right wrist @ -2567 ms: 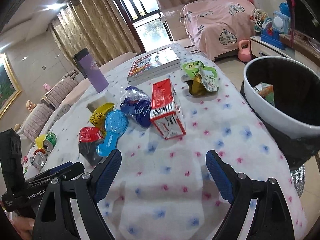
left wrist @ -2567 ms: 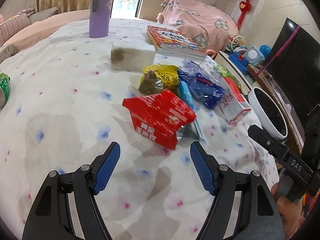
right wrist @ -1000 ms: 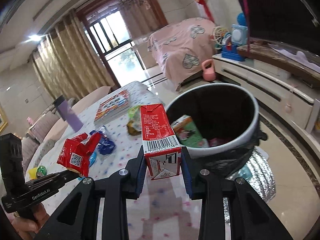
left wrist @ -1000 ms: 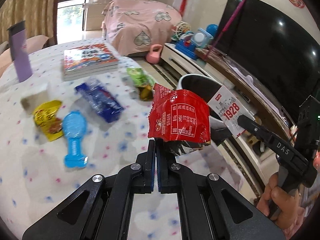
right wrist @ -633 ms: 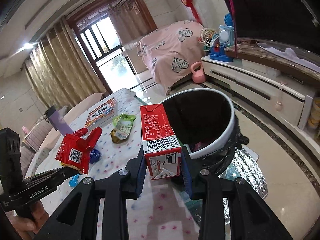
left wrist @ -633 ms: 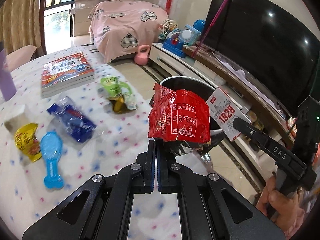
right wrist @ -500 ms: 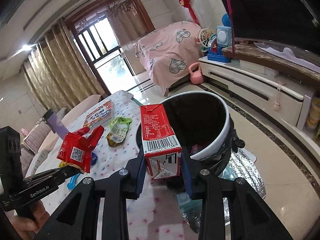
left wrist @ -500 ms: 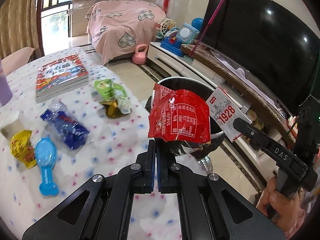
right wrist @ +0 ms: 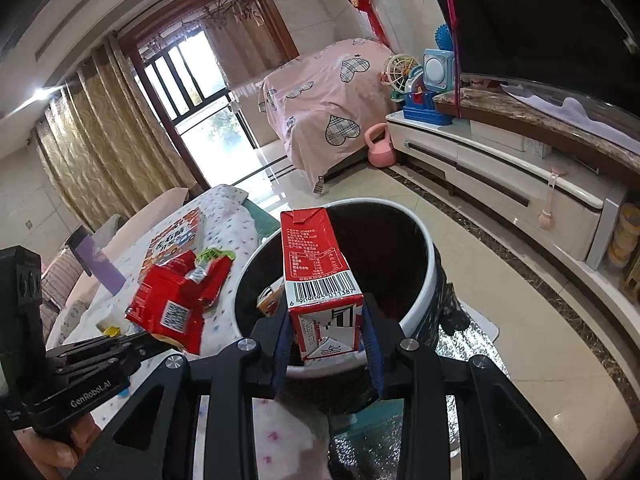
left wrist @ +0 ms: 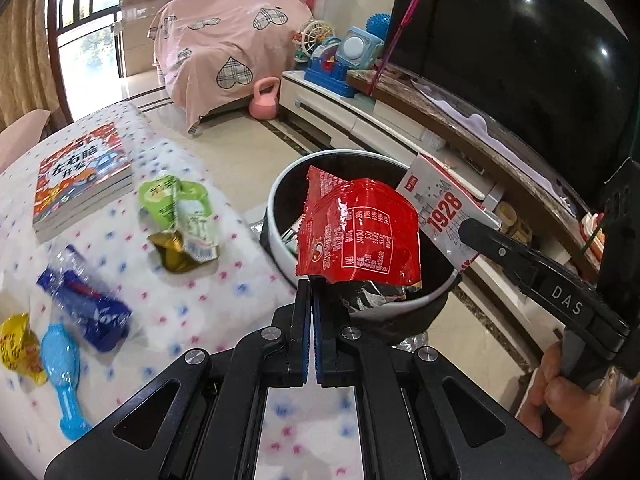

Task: Collect trash
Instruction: 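Hold snack bag and carton over the bin and open both grippers, then move both tools back to the remaining trash on the bed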

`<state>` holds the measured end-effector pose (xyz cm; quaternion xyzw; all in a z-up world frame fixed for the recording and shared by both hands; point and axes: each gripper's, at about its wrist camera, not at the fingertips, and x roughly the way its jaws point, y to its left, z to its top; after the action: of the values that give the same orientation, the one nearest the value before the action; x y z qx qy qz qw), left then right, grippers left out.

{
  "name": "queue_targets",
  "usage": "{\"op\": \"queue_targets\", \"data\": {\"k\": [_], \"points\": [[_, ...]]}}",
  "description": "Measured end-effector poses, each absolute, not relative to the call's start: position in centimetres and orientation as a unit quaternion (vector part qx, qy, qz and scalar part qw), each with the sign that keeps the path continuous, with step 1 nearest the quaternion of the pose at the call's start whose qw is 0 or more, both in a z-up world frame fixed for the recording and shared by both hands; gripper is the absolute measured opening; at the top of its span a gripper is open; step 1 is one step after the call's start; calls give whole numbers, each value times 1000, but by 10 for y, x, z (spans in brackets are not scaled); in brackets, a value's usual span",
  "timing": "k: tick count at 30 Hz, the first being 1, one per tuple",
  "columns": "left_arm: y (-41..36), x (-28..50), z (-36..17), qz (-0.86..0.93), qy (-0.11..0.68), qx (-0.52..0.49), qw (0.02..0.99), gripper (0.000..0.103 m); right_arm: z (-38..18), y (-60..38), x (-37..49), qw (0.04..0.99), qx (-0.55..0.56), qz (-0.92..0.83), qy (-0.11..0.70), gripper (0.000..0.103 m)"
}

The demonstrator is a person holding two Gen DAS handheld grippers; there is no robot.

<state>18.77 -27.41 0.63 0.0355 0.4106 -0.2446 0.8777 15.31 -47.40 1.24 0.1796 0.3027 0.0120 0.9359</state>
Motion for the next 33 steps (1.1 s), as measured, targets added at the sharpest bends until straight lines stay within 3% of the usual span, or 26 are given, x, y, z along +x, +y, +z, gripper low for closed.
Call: {"op": "queue_targets", "data": {"k": [20, 22, 24, 26, 33], "points": [[-306, 223, -7, -238, 440, 60, 864, 3, 3, -497, 186, 927, 164, 6, 336, 32], [-306, 225, -6, -239, 443, 57, 862, 10, 3, -498, 190, 926, 163, 6, 339, 33], [-305, 225, -5, -240, 439, 55, 864, 31, 2, -502, 193, 924, 168, 7, 343, 35], [-303, 222, -3, -240, 433, 53, 867, 41, 1, -507, 194, 923, 176, 7, 341, 37], [-289, 213, 1, -231, 426, 36, 874, 54, 6, -511, 185, 925, 195, 7, 326, 53]]}}
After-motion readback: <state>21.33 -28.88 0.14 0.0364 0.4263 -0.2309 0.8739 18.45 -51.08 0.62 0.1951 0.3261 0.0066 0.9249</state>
